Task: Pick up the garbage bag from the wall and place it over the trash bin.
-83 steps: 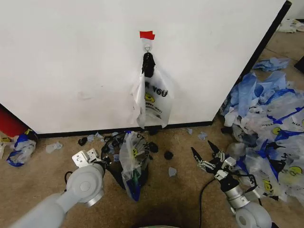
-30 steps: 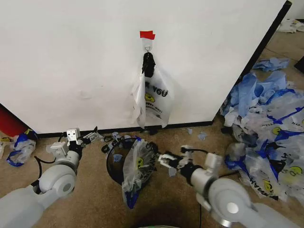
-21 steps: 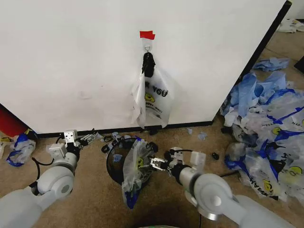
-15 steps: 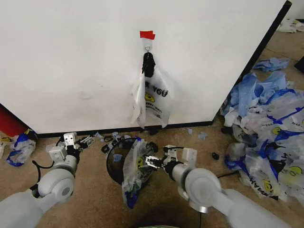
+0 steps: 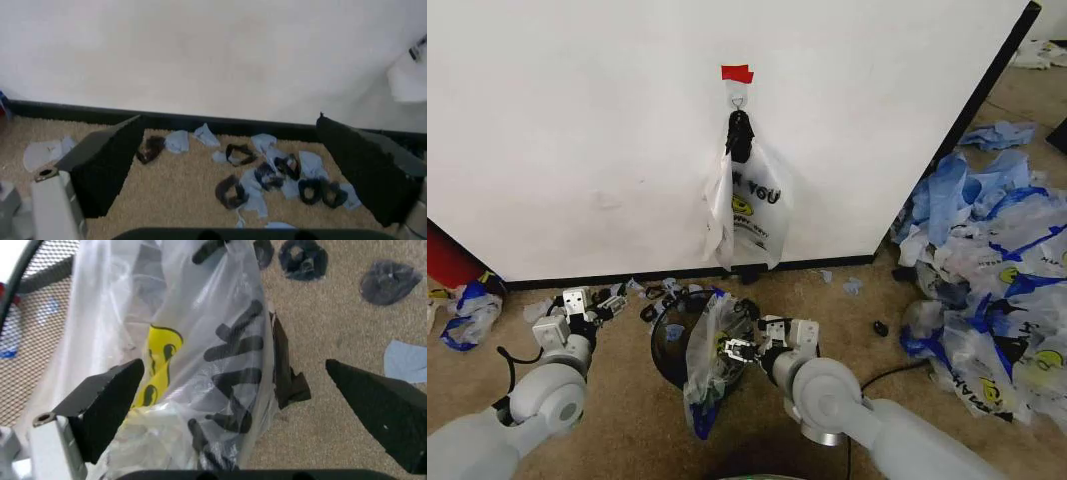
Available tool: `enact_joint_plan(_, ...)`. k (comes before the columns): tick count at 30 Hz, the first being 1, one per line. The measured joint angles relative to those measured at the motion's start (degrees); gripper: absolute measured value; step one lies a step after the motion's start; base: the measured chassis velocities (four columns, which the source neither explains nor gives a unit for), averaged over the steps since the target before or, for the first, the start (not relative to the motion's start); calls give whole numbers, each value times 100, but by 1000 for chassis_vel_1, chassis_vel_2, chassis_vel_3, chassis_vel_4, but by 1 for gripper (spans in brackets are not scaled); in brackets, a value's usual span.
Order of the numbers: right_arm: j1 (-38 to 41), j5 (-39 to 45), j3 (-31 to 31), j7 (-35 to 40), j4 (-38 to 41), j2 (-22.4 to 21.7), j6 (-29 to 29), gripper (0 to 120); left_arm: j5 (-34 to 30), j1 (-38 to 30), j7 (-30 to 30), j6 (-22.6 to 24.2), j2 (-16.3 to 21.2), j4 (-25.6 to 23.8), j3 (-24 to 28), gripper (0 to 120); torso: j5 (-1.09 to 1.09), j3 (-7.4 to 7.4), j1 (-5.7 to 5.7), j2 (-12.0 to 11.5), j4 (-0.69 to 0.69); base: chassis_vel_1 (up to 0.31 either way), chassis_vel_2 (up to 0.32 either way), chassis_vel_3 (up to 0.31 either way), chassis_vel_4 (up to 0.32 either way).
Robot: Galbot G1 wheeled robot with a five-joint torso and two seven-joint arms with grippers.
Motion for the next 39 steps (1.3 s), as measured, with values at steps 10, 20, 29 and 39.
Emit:
enact_joint_plan(10, -56, -100, -170, 234, -140, 113, 0, 69, 64, 69, 24, -53, -49, -22, -36, 100, 0, 0, 0, 0, 0, 0, 0, 0, 0)
enact_joint_plan(20, -172, -217, -165, 221, -223, 121, 117, 36, 98, 107, 26, -108, -49, -34, -29, 100, 0, -1, -1, 1, -1, 0, 0, 0, 0)
enact_joint_plan(29, -247, -300, 2, 175, -238, -21, 242, 1, 108, 76, 52, -110, -72, -29, 39, 100, 0, 0, -1, 1, 0, 0, 0, 0, 0)
enact_joint_plan(39, -769, -1180, 621, -705, 134, -526, 556, 0, 124, 55, 57, -194, 62, -226, -63, 100, 1, 2, 0, 0, 0, 0, 0, 0, 0)
